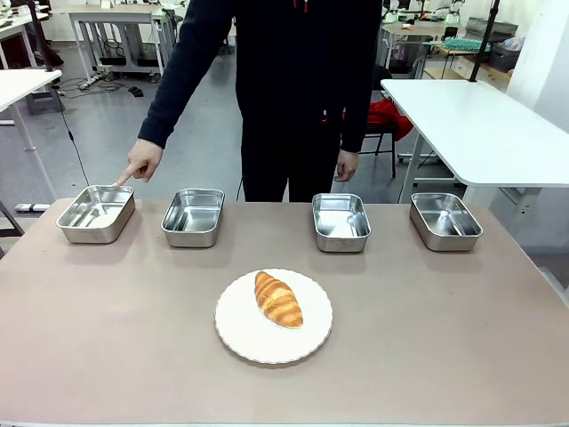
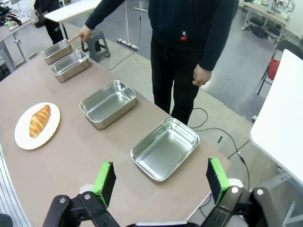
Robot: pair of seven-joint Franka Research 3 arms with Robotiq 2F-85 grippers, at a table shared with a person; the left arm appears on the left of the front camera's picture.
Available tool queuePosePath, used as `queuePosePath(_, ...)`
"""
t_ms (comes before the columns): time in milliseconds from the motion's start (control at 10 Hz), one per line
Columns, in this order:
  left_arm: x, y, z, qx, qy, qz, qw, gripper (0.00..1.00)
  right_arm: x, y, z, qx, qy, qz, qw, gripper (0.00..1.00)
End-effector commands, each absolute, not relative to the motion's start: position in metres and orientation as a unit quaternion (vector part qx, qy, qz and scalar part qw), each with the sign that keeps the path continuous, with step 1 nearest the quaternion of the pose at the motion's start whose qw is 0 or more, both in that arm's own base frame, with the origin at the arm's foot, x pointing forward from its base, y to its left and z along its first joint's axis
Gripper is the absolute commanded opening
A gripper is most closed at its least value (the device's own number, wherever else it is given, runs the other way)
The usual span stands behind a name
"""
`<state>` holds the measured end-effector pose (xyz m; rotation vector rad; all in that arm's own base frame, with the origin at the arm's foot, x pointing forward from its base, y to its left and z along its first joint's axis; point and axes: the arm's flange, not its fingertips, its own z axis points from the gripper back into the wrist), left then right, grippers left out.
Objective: Place the bread in the container.
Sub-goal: Place the Butter Roll into the Airtight Container indicated by the human.
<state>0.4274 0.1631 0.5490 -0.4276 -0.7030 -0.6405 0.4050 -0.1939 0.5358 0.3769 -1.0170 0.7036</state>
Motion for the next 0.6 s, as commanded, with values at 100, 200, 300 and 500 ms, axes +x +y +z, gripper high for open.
queuePosePath(100,0.429,0.044,0.542,-0.212,-0.262,-0.222,0.915,1.0,0.404,-0.194,0.537,0.177,-0.475,0.33,0.796,1.0)
queuePosePath(200,0.434,0.009,0.533,-0.231,-0.257,-0.176,0.922,1.0,0.404,-0.194,0.537,0.177,-0.475,0.33,0.796,1.0)
queuePosePath(300,0.439,-0.03,0.523,-0.262,-0.255,-0.161,0.917,1.0,0.404,-0.194,0.537,0.177,-0.475,0.33,0.796,1.0)
queuePosePath(500,0.433,-0.118,0.497,-0.238,-0.2,-0.157,0.937,1.0,0.404,-0.194,0.537,0.177,-0.475,0.33,0.796,1.0)
